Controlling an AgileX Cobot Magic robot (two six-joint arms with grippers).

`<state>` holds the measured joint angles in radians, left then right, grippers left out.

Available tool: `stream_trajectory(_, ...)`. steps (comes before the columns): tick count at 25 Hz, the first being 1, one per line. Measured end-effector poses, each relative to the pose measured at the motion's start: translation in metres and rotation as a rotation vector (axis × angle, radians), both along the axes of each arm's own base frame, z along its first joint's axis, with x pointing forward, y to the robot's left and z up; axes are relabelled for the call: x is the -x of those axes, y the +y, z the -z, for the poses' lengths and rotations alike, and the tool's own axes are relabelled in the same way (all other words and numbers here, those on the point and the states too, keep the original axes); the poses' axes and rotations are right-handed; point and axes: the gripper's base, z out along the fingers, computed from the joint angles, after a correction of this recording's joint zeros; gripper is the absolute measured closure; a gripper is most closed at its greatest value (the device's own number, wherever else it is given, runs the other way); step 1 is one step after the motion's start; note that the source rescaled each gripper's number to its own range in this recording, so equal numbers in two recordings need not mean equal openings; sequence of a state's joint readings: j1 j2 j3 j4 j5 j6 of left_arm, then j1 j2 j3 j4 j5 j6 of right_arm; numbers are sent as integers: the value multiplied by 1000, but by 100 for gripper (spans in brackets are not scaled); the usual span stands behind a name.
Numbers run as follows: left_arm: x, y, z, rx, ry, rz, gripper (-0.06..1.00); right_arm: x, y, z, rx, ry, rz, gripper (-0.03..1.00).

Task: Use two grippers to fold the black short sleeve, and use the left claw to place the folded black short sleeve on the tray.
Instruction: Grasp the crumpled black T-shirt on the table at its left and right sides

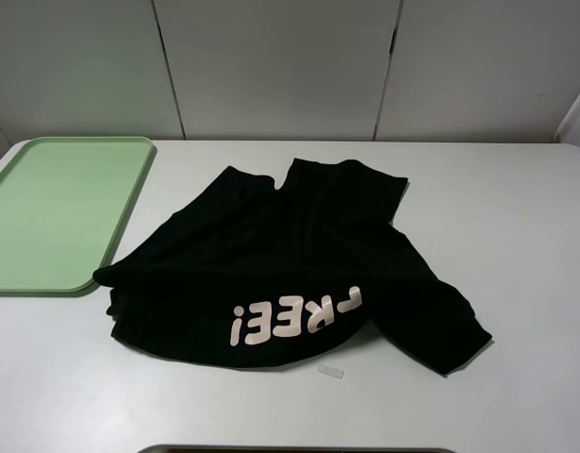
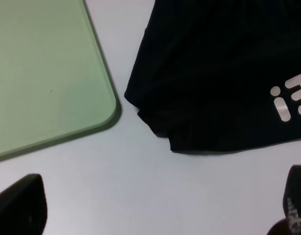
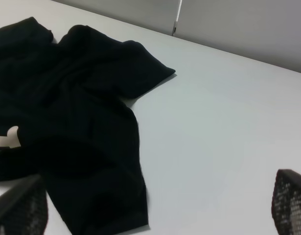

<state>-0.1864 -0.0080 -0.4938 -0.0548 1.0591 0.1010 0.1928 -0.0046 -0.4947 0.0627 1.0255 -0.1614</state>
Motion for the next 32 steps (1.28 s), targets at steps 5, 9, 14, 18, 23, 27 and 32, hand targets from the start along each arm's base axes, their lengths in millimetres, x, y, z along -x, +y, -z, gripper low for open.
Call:
stream_trajectory(5, 0, 0, 0, 0, 0, 0, -2, 0, 0, 0, 0, 0, 0, -3)
stream_trajectory(9, 0, 0, 0, 0, 0, 0, -2, 0, 0, 0, 0, 0, 0, -3)
stream_trajectory(14, 0, 0, 0, 0, 0, 0, -2, 0, 0, 0, 0, 0, 0, -3)
stream_trajectory(18, 0, 0, 0, 0, 0, 0, -2, 0, 0, 0, 0, 0, 0, -3)
stream_trajectory(23, 0, 0, 0, 0, 0, 0, -2, 0, 0, 0, 0, 0, 0, -3)
stream_trajectory(27, 0, 0, 0, 0, 0, 0, -2, 0, 0, 0, 0, 0, 0, -3)
stream_trajectory(32, 0, 0, 0, 0, 0, 0, -2, 0, 0, 0, 0, 0, 0, -3)
